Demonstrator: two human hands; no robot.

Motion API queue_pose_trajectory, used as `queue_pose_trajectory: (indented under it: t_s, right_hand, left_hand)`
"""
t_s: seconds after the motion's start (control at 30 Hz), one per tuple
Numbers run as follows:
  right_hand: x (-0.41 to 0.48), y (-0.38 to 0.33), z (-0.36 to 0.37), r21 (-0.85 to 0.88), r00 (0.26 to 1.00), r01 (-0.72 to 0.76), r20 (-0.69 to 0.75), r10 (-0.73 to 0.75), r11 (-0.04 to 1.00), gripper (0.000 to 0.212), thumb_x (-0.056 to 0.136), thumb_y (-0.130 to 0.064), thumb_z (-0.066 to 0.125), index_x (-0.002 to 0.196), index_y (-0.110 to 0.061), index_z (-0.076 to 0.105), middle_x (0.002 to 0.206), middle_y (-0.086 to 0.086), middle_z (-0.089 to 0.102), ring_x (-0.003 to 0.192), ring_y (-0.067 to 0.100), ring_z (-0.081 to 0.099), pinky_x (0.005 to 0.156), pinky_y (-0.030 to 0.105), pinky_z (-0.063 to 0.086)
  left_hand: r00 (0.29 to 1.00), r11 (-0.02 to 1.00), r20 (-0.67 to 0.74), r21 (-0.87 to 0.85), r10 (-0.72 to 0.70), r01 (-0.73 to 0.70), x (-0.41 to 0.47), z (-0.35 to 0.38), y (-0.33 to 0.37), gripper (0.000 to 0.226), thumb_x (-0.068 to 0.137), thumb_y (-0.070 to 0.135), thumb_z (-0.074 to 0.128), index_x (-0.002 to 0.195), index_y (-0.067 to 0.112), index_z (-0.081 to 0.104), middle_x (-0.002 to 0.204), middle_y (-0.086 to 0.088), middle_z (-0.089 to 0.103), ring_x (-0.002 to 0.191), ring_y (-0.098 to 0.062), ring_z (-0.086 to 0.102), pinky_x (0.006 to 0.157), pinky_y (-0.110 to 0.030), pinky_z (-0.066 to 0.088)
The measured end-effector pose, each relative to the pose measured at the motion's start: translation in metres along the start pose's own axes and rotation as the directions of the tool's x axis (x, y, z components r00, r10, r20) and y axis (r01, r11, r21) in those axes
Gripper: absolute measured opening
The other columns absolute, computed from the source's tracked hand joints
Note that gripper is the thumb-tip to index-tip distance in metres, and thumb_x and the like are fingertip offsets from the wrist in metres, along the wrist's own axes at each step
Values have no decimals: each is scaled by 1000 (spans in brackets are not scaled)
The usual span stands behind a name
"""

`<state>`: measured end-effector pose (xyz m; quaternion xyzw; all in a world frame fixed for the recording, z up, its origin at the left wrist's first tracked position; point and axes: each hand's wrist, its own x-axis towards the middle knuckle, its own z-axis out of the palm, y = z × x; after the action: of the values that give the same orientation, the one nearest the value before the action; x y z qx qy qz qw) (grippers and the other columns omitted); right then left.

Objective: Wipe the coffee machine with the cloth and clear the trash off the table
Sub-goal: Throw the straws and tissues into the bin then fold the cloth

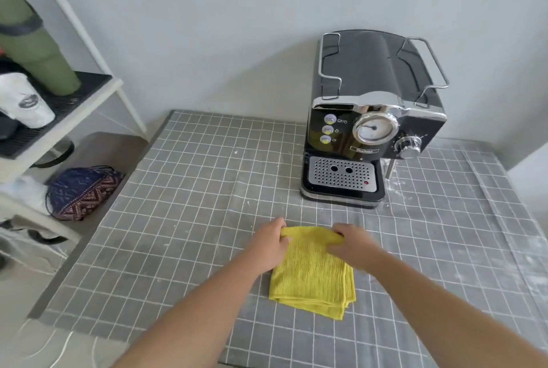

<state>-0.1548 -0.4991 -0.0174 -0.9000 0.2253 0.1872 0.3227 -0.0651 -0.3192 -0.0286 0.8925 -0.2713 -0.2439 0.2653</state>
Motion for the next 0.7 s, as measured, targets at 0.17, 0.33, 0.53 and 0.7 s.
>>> queue_pose_trajectory:
  t_s: [0.17,0.33,0.53,0.7]
  right_hand:
    - [-2,-41,-19,134,995,103,-12,-102,986,8,90,-23,56,83,-21,52,67,-1,51,53,11,44,47,21,35]
    - [4,-119,-8,96,957,291,-49,-287,952,15,89,-27,58,78,-26,48,69,-4,50,58,11,46,52,24,35]
    - [3,-223,63,229,907,375,109,-407,898,11,88,-17,59,93,-7,57,80,6,56,71,22,59,68,41,56]
    - [1,-286,131,409,875,246,297,-383,879,4,92,-16,56,95,-14,55,90,9,62,77,23,64,72,44,60]
  left_hand:
    - [975,984,-194,-164,-107,75,-15,-34,-3,6,100,23,44,101,18,41,69,5,45,58,-10,44,53,-24,36]
    - [875,964,-425,-222,-233,149,-49,-84,-37,19,100,26,43,116,15,45,81,-2,56,74,-21,58,68,-36,45]
    - [720,925,-581,-257,-379,280,-119,-136,-121,13,99,25,43,108,15,45,74,4,49,78,-26,55,68,-35,40]
    - [672,877,-569,-246,-475,412,-158,-167,-190,13,99,26,42,105,14,44,78,-1,52,79,-27,55,69,-38,43]
